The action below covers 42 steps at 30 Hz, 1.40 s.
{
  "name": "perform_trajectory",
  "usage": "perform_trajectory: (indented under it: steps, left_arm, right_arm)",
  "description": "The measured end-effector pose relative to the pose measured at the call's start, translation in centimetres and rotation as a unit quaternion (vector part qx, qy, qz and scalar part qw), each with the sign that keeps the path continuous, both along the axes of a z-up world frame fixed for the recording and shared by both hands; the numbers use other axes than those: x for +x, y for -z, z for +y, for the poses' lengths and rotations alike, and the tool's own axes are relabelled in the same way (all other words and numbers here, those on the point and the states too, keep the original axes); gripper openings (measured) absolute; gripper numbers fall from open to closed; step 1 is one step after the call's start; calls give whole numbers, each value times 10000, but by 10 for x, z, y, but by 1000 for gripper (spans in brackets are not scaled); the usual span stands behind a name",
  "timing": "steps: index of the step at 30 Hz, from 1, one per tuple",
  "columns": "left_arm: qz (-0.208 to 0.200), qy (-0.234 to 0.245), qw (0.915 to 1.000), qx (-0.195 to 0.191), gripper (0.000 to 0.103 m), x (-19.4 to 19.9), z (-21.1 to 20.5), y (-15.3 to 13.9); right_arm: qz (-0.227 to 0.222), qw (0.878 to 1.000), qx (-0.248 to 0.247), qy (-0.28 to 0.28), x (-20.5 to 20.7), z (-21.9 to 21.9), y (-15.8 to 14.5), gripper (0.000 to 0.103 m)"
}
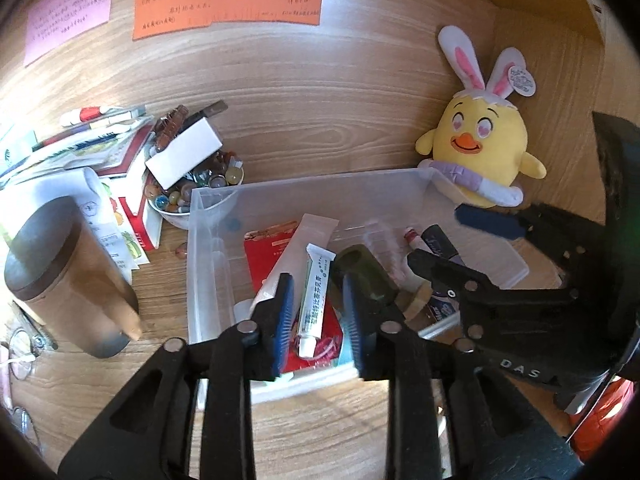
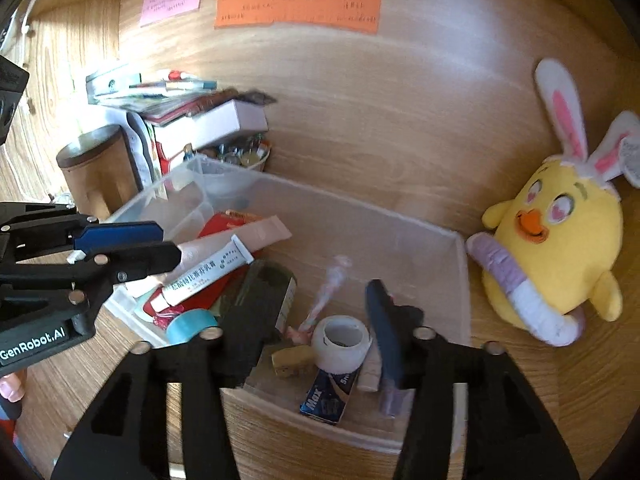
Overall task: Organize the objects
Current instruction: 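Release the toothpaste tube and bracelet into the box, opening both tools, then grasp the clear pen with the left tool while the right tool approaches the pale green tube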
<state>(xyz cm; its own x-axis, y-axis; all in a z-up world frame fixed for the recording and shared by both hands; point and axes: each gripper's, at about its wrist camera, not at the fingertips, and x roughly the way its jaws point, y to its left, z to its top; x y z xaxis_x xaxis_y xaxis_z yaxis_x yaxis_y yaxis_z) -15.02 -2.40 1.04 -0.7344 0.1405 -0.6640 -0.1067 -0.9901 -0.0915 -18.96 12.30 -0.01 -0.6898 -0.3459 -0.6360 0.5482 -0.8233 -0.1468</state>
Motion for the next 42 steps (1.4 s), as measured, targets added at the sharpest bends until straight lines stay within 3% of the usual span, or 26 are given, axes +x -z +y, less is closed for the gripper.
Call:
perform_trajectory:
  steps: [5, 8, 12, 17, 26, 31, 37, 42]
  left_arm:
    - [184, -31, 9998, -100, 54, 22, 1, -8]
    - [209, -37, 9996, -163, 58, 34, 0, -10]
    - [188, -10, 9995, -248, 62, 50, 0, -9]
    - [83, 47, 9994, -346, 65, 73, 2, 0]
    - [-493, 418, 9975, -292, 65, 103, 13, 39]
    - [-901, 738, 9930, -201, 51, 110, 19, 60]
    - [-986, 955, 9902, -243, 42, 109, 27, 68]
    - [-895, 1051, 9892, -486, 16, 109, 36, 69]
  right_arm:
    - [305, 9995, 51, -60, 21, 2, -11, 71]
    - [341, 9993, 60, -140, 32, 4, -13, 74]
    - [293, 9993, 81, -239, 47, 9, -14, 82]
    - [165, 9994, 13, -300, 65, 22, -8, 82]
    - [-59, 9984, 8, -560, 107, 36, 13, 82]
    - [-146, 9976, 130, -668, 128, 39, 28, 82]
    - [-414, 9957, 80, -819, 140, 41, 37, 82]
    - [-582, 9907, 102, -1228, 155, 29, 44, 82]
